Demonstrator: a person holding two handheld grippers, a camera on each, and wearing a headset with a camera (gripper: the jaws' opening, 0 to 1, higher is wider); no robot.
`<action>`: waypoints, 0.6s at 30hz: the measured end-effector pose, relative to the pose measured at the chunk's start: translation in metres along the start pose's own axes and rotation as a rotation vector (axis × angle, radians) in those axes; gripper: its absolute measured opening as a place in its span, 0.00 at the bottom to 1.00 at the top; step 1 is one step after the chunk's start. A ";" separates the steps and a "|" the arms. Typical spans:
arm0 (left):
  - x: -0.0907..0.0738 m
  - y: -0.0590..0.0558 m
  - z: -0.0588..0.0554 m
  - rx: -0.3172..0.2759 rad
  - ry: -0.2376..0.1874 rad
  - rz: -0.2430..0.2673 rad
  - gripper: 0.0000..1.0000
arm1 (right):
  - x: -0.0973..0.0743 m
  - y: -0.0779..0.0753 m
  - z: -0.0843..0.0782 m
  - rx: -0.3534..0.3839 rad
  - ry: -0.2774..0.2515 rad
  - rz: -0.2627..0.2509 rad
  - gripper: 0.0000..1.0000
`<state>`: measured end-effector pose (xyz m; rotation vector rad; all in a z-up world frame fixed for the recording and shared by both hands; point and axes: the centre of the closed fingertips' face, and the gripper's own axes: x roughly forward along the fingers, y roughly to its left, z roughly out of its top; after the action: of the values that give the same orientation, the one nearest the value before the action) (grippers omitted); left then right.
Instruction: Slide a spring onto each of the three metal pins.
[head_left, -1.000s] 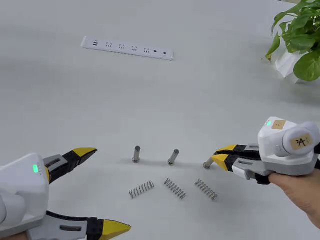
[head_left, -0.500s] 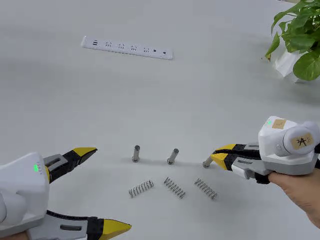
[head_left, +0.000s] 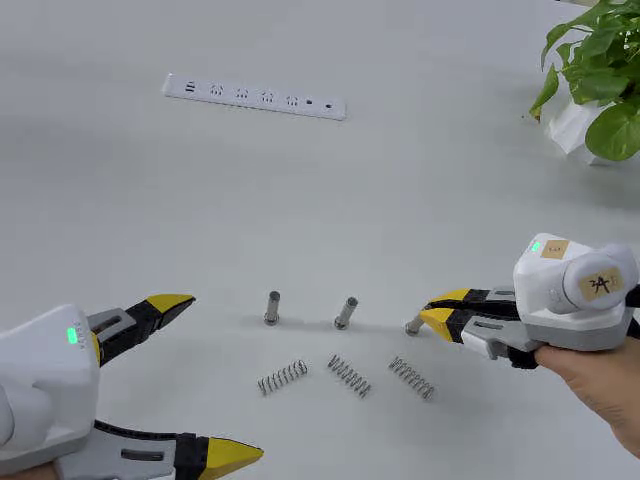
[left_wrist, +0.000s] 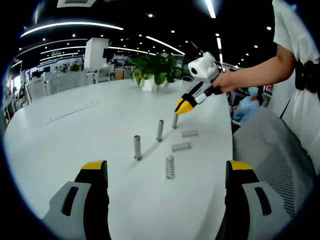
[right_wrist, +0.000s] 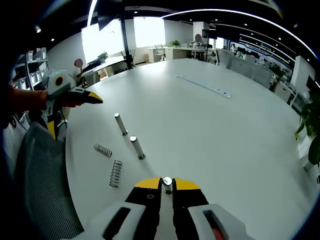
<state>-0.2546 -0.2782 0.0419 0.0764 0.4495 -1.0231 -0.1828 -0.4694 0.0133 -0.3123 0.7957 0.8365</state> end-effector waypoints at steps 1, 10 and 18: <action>0.000 0.000 0.000 0.002 0.001 0.001 0.97 | 0.000 0.000 0.000 0.001 0.000 0.000 0.05; 0.000 0.000 0.000 0.001 0.000 0.001 0.97 | 0.000 0.001 0.002 0.005 -0.008 0.000 0.08; 0.000 -0.001 0.002 0.008 0.003 -0.002 0.97 | -0.003 0.001 0.004 0.012 -0.023 -0.007 0.12</action>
<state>-0.2544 -0.2792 0.0437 0.0847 0.4487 -1.0265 -0.1827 -0.4681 0.0183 -0.2944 0.7774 0.8275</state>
